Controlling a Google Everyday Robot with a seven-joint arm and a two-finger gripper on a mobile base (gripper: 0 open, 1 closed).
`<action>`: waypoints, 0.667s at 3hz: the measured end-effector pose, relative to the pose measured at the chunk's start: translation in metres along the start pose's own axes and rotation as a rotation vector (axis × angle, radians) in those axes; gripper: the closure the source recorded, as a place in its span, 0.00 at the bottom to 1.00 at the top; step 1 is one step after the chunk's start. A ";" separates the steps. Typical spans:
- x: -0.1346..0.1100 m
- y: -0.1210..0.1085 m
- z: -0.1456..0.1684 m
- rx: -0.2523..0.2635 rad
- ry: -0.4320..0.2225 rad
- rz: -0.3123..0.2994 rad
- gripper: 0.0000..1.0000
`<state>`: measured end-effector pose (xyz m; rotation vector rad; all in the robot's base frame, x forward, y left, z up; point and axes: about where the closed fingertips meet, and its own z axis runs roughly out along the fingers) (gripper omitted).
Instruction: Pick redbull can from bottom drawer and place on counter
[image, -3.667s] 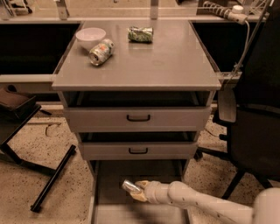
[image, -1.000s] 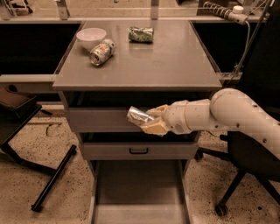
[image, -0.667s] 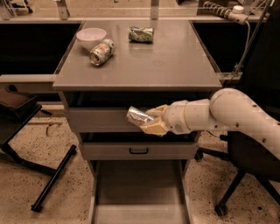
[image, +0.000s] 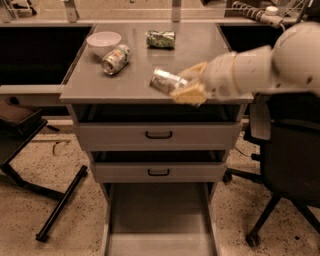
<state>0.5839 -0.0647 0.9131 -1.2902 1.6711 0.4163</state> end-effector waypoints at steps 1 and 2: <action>-0.073 -0.050 -0.032 0.096 -0.066 -0.127 1.00; -0.128 -0.108 -0.027 0.190 -0.125 -0.232 1.00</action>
Offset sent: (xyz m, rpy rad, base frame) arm 0.1567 0.0462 0.2483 0.0259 -0.5633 -0.0019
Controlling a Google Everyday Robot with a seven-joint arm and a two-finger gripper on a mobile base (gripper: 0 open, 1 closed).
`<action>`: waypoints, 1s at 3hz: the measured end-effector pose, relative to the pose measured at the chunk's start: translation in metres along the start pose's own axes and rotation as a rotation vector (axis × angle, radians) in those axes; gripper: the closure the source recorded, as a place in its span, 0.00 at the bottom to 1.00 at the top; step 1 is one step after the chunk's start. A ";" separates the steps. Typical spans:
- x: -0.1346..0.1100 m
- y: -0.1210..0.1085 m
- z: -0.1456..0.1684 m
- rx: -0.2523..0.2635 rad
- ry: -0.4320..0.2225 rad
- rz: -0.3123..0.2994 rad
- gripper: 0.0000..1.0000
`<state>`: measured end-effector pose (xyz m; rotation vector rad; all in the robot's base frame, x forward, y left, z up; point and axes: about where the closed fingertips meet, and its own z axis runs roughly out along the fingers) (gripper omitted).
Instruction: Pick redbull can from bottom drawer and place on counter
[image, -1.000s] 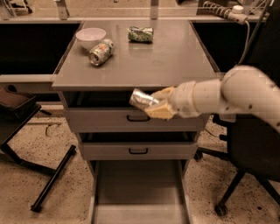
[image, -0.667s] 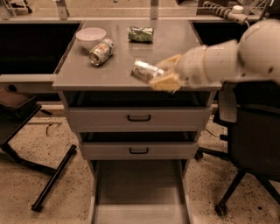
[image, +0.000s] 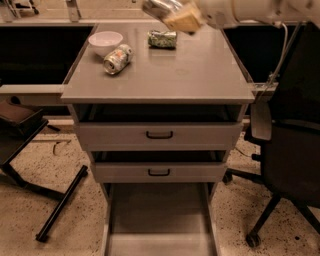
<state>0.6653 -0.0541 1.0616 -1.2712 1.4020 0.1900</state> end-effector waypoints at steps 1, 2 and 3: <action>-0.026 -0.054 0.030 0.085 0.007 -0.084 1.00; -0.023 -0.065 0.089 0.060 0.059 -0.120 1.00; 0.021 -0.065 0.141 0.011 0.181 -0.078 1.00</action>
Offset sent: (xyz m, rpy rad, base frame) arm 0.1578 0.1126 0.0131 -0.1883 -0.0808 -0.0099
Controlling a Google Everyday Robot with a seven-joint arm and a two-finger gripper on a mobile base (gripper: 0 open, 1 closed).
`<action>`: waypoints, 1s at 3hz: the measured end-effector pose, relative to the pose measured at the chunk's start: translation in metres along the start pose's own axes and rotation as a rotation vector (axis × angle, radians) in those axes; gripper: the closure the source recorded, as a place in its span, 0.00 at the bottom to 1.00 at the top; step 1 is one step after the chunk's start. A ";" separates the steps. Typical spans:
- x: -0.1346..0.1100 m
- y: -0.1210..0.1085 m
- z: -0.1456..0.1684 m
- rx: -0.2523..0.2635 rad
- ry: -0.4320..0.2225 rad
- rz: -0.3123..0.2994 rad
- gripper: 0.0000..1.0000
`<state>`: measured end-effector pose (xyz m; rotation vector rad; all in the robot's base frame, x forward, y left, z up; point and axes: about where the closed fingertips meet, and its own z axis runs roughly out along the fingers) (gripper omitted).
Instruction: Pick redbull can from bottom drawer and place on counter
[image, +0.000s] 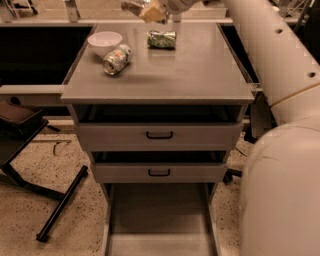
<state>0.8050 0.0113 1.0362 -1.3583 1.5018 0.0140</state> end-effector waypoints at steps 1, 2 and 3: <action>0.052 0.010 0.031 -0.062 0.107 0.086 1.00; 0.100 0.029 0.057 -0.129 0.179 0.161 1.00; 0.131 0.055 0.072 -0.217 0.190 0.212 1.00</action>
Offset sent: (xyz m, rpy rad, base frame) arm 0.0604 -0.0486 -0.1612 -0.0674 0.3887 -0.1373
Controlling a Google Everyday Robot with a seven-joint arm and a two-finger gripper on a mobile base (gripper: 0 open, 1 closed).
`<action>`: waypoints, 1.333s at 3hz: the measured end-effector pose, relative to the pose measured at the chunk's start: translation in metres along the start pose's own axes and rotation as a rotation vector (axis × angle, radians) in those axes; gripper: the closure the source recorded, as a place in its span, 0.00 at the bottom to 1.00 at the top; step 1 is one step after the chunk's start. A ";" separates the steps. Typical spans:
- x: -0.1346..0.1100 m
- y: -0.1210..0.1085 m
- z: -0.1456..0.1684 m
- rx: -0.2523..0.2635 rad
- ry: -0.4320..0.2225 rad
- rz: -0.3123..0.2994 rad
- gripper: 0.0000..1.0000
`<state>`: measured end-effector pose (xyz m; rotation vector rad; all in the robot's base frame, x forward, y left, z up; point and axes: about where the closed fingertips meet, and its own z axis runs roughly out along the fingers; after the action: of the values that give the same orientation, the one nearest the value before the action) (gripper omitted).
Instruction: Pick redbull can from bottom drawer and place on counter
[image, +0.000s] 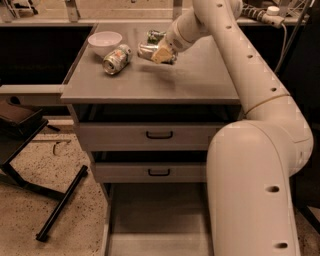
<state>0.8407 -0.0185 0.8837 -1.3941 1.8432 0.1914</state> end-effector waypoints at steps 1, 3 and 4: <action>0.021 0.016 0.015 -0.093 -0.005 0.042 1.00; 0.027 0.024 0.019 -0.144 -0.028 0.068 0.83; 0.027 0.024 0.019 -0.145 -0.028 0.068 0.60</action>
Offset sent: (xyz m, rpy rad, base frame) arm -0.0190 -0.0081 -0.0559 0.1872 0.2475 0.1306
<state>0.8272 -0.0189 0.8452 -1.4199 1.8859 0.3833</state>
